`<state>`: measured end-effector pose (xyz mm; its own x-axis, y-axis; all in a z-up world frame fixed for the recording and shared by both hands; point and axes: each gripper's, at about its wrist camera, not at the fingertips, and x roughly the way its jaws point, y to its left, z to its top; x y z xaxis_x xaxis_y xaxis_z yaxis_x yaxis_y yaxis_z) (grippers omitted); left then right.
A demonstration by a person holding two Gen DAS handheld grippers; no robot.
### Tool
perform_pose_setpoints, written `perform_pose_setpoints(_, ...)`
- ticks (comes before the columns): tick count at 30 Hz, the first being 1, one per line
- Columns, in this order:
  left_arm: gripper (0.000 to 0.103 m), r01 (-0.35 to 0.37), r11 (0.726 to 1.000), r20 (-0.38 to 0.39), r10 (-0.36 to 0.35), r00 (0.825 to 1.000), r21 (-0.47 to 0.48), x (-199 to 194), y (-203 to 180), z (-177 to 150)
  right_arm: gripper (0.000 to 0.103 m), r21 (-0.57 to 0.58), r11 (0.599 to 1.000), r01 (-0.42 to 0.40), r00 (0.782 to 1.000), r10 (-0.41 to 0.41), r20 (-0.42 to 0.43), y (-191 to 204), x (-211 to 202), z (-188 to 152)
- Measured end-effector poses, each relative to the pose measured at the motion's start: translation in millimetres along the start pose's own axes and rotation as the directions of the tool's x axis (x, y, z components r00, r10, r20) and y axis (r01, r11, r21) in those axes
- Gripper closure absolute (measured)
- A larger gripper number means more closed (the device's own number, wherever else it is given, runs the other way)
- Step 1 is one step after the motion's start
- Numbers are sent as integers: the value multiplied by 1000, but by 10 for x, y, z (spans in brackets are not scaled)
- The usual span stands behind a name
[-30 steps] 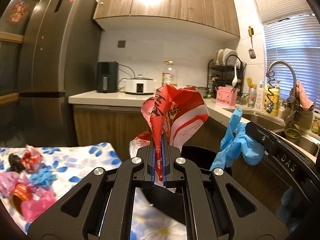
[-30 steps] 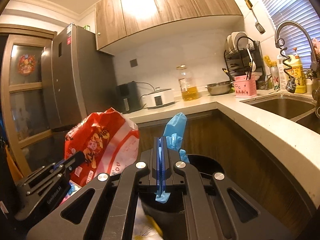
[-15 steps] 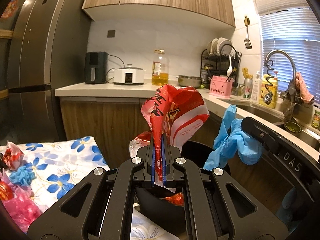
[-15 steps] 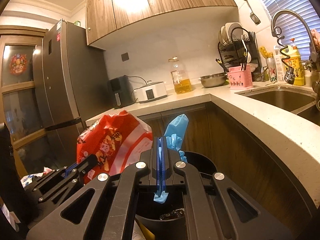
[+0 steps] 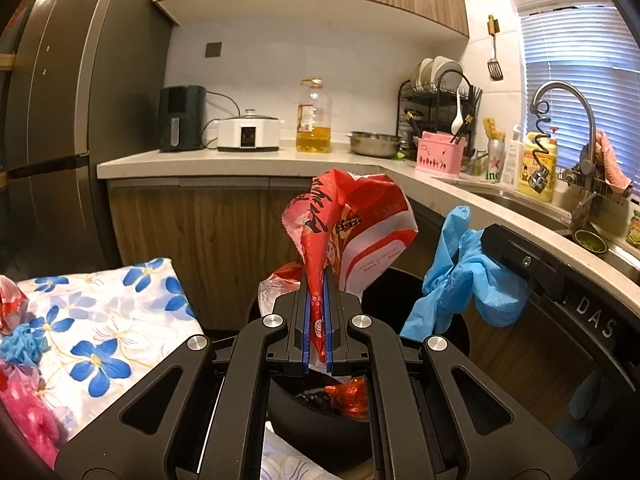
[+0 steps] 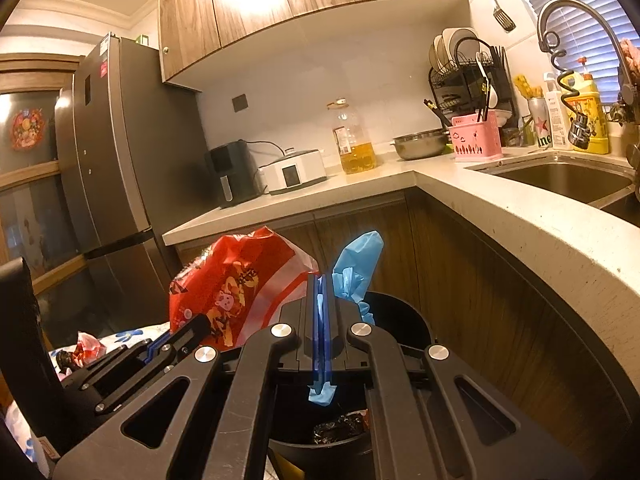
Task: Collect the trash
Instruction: 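Hold the red packet and blue glove with both tools above the bin opening, then open both tools to drop the red packet and blue glove into the bin, then move both open tools back over the trash pile on the table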
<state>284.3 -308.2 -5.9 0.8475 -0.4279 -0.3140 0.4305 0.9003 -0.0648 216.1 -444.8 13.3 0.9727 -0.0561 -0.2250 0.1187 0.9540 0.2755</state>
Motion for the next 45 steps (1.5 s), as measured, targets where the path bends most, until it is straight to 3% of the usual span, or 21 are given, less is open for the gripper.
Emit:
perform_pose_setpoints(8,94,13,1000,-13,-13,1000,1,113,-15,-39,100,-2,1000,1,1000,-1,-22,-13,111,-14)
perform_pose_setpoints(11,73,3,1000,-18,-2,1000,12,136,-15,-71,97,9,1000,0,1000,0,-31,-35,140,-18)
perform_pose_setpoints(13,51,-14,1000,-18,14,1000,4,126,29,-91,96,12,1000,4,999,-4,-35,-50,145,-17)
perform_pose_setpoints(16,40,-27,999,-17,26,999,-32,84,129,-99,74,16,1000,5,999,-4,-35,-66,133,-12)
perform_pose_setpoints(18,32,-56,997,-18,55,998,-49,16,203,-113,73,19,1000,8,1000,-8,-30,-71,114,-9)
perform_pose_setpoints(22,19,-94,993,-27,92,995,-71,-166,300,-158,50,36,999,-3,1000,4,-31,-53,18,-49)
perform_pose_setpoints(26,13,-141,988,-17,141,990,-59,-380,331,-211,34,37,999,-9,999,10,-34,32,-141,-143)
perform_pose_setpoints(29,10,-179,983,-13,178,984,-50,-550,362,-260,28,38,999,-18,999,19,-26,106,-277,-197)
perform_pose_setpoints(38,7,-284,956,15,285,958,-79,-1139,591,-392,24,21,1000,-18,1000,18,7,361,-659,-323)
perform_pose_setpoints(45,7,-367,921,44,375,926,-129,-1613,880,-509,24,-13,999,-47,999,48,23,642,-885,-437)
